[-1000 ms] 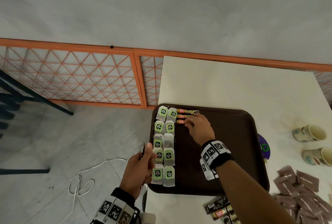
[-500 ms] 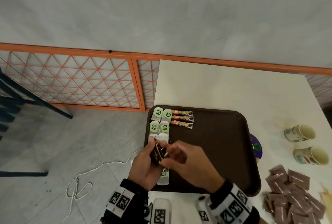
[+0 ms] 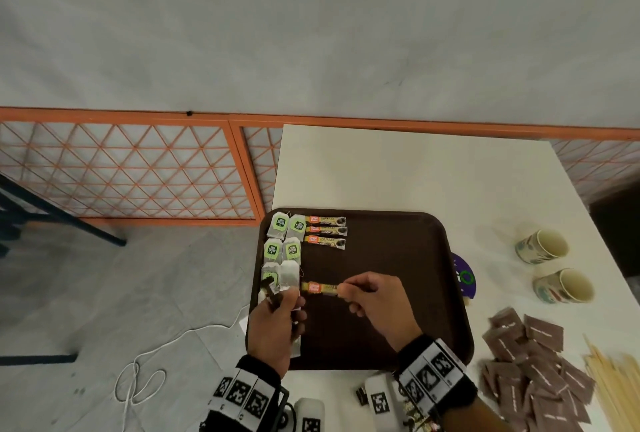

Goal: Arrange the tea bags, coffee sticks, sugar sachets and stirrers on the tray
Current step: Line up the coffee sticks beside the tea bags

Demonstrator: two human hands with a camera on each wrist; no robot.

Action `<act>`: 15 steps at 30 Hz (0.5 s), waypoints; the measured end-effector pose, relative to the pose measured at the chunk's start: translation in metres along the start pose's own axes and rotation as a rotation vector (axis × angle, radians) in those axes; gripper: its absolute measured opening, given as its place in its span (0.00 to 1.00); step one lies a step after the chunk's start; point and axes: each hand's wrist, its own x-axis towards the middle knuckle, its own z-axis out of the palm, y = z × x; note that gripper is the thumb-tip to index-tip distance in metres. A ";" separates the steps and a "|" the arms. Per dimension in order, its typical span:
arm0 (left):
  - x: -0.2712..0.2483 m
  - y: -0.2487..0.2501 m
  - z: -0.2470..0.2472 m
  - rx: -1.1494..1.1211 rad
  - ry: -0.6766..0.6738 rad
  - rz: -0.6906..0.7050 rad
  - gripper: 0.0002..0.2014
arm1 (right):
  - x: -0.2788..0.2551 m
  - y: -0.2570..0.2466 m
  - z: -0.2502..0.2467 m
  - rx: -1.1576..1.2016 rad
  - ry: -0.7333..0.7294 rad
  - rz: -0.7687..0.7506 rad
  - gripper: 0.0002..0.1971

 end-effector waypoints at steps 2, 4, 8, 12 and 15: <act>0.003 -0.001 -0.011 -0.039 0.006 -0.024 0.08 | 0.025 0.014 -0.002 0.033 0.044 0.093 0.02; 0.004 0.000 -0.023 0.000 -0.027 -0.039 0.10 | 0.048 0.022 -0.002 0.059 0.070 0.135 0.03; 0.003 0.001 -0.041 0.124 -0.097 -0.014 0.14 | 0.077 0.027 -0.001 0.016 0.120 0.164 0.05; 0.004 0.000 -0.048 0.148 -0.138 -0.018 0.16 | 0.082 0.031 -0.001 -0.525 0.242 -0.025 0.06; 0.005 0.002 -0.050 0.173 -0.159 -0.036 0.16 | 0.081 0.030 0.012 -0.703 0.104 -0.166 0.04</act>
